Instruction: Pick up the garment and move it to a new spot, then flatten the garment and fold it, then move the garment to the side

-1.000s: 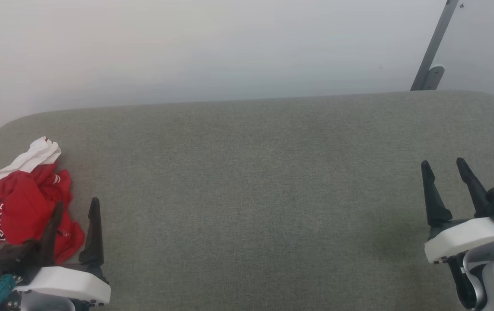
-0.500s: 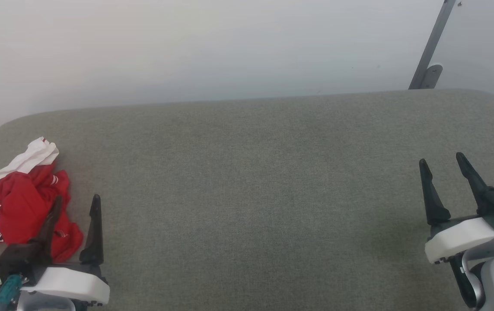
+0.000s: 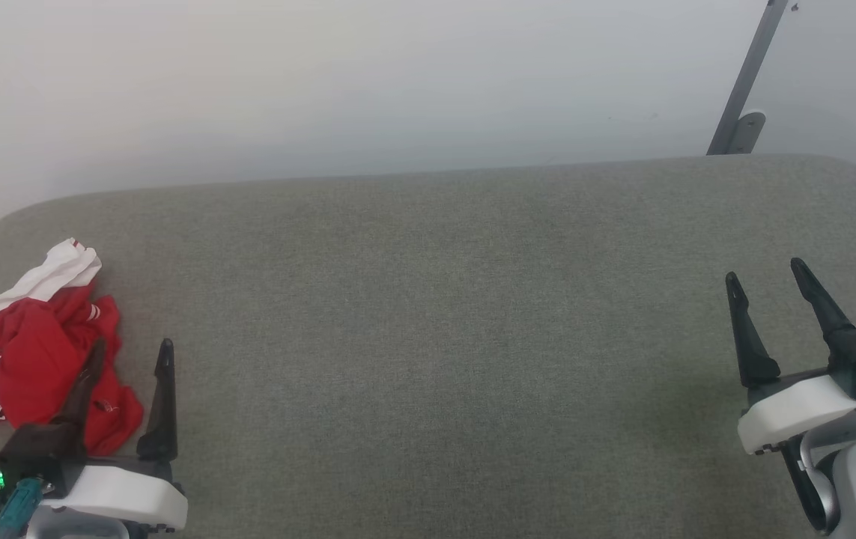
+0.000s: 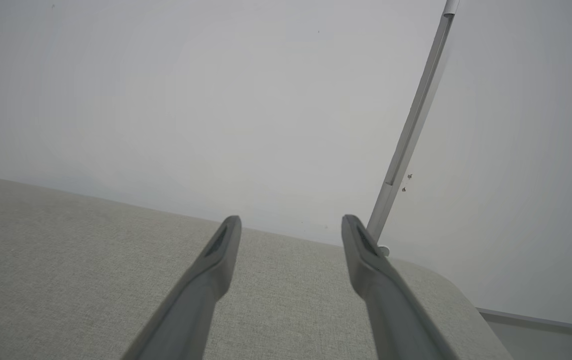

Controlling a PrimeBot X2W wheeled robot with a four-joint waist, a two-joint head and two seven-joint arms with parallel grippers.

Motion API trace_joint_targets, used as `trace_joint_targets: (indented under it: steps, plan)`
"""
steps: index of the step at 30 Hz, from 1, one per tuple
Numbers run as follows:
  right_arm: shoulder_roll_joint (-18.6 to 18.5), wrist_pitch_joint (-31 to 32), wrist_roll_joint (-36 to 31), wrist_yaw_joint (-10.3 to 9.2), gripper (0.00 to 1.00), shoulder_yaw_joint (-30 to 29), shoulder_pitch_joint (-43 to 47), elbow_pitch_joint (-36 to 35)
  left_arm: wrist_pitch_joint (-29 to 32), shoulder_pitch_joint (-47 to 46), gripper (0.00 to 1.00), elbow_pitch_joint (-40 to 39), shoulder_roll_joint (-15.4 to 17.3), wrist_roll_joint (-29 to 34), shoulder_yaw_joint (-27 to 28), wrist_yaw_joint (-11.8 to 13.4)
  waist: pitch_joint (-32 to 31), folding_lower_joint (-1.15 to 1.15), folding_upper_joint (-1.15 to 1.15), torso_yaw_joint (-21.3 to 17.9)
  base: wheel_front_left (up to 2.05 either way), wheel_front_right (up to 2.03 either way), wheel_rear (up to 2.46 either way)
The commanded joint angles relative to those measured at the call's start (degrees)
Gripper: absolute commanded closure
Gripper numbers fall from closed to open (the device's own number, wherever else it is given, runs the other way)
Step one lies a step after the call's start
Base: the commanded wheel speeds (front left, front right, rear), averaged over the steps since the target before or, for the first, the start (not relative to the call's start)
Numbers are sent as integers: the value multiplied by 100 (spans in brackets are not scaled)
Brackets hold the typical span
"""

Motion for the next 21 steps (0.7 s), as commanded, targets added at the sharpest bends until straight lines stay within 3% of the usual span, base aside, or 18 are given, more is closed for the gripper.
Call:
trace_joint_targets:
  steps: [1,11,21]
  plan:
    - [-11,-34,-16,-2,0,6,-65,-13,-29,8,0,14,-7,-17,14,11,-1,0,0,0,0,0,0]
    - [-12,-34,-17,-2,0,-3,-7,-39,-29,-25,0,129,-17,-137,28,7,-24,0,0,42,0,0,0]
    - [-3,-34,2,-2,0,241,67,10,60,25,0,193,36,-300,170,134,-192,0,0,544,0,0,0]
